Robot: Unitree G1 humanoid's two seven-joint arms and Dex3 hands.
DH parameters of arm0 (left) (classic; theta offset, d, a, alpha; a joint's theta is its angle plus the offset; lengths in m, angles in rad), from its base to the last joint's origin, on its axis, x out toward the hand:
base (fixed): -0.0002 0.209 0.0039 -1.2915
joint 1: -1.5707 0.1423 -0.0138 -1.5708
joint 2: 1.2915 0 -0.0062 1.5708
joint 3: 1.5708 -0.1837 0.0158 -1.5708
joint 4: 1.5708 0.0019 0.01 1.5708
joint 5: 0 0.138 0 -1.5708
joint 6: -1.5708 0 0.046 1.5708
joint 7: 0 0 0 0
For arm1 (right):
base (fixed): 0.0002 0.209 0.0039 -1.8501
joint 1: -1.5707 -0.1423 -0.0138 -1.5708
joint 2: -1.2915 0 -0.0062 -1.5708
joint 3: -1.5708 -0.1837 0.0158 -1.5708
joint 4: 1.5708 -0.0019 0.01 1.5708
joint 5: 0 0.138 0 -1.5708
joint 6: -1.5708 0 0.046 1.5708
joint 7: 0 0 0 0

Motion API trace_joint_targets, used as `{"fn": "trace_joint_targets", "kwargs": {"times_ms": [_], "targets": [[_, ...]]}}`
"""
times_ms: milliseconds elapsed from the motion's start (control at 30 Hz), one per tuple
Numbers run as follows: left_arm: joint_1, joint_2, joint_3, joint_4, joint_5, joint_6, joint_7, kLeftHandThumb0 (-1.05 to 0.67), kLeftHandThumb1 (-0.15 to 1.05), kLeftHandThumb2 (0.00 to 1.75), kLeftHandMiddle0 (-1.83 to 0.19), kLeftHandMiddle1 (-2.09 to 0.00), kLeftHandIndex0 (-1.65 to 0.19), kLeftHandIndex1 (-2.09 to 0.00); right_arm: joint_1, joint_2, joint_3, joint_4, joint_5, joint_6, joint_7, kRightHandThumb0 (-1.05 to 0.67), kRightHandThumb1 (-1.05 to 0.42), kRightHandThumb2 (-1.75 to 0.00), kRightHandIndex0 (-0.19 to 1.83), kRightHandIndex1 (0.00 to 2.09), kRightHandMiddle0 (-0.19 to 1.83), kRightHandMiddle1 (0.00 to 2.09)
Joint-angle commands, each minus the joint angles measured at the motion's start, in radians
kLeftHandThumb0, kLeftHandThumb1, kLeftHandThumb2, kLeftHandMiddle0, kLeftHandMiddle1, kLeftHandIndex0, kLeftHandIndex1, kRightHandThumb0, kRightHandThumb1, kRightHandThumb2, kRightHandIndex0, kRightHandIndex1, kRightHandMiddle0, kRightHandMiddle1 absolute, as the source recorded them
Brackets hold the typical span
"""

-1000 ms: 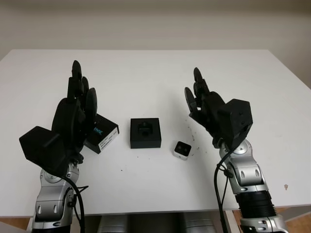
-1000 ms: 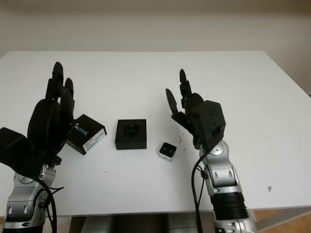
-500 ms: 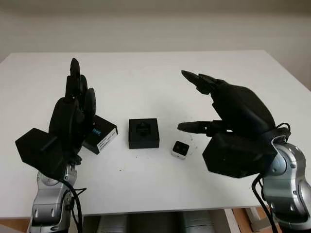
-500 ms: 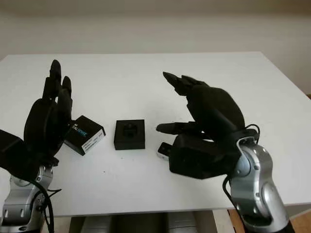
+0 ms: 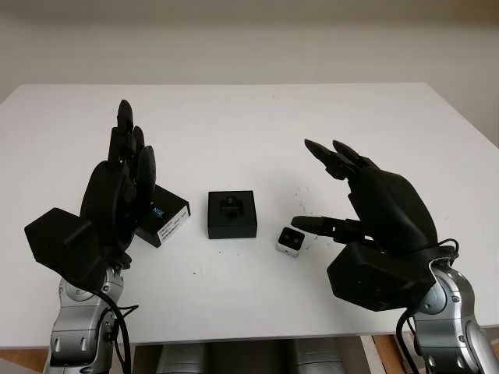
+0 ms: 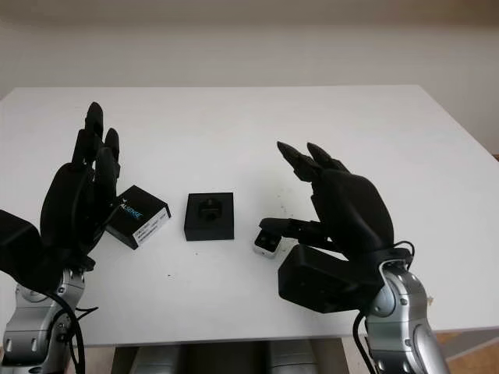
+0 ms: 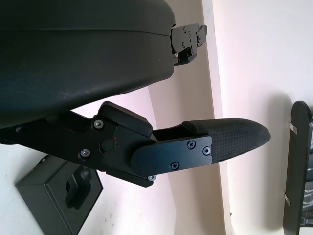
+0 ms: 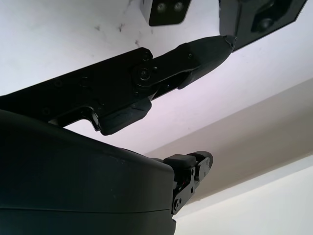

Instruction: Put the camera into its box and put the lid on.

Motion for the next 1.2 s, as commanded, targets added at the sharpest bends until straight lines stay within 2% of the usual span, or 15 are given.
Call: {"fn": "trace_joint_targets", "kwargs": {"times_ms": [0, 367, 767, 1167], "targets": [[-0.007, 0.005, -0.002, 0.01, 0.001, -0.008, -0.002, -0.86, 1.05, 0.65, 0.19, 0.0, 0.19, 0.0, 0.014, 0.01, -0.007, 0.024, 0.017, -0.027, -0.02, -0.77, -0.97, -0.05, 0.16, 0.05, 0.34, 0.07], [-0.015, 0.014, 0.013, 0.026, -0.009, -0.021, -0.009, -0.86, 1.05, 0.62, 0.19, 0.0, 0.19, 0.0, 0.076, 0.044, 0.045, 0.07, 0.017, -0.033, -0.025, -0.78, -0.96, -0.05, 0.09, 0.03, 0.33, 0.06], [-0.014, 0.021, 0.018, 0.037, -0.018, -0.036, -0.016, -0.86, 1.05, 0.61, 0.19, 0.0, 0.19, 0.0, 0.132, 0.018, 0.074, 0.076, -0.059, -0.074, -0.056, -0.8, -0.96, -0.06, 0.06, 0.04, 0.34, 0.07], [-0.007, 0.028, 0.017, 0.031, -0.018, -0.034, -0.018, -0.85, 1.05, 0.61, 0.19, 0.0, 0.19, 0.0, 0.073, 0.022, 0.124, 0.298, -0.209, -0.16, -0.321, -0.74, -0.94, -0.05, 0.17, 0.09, 0.51, 0.14]]}}
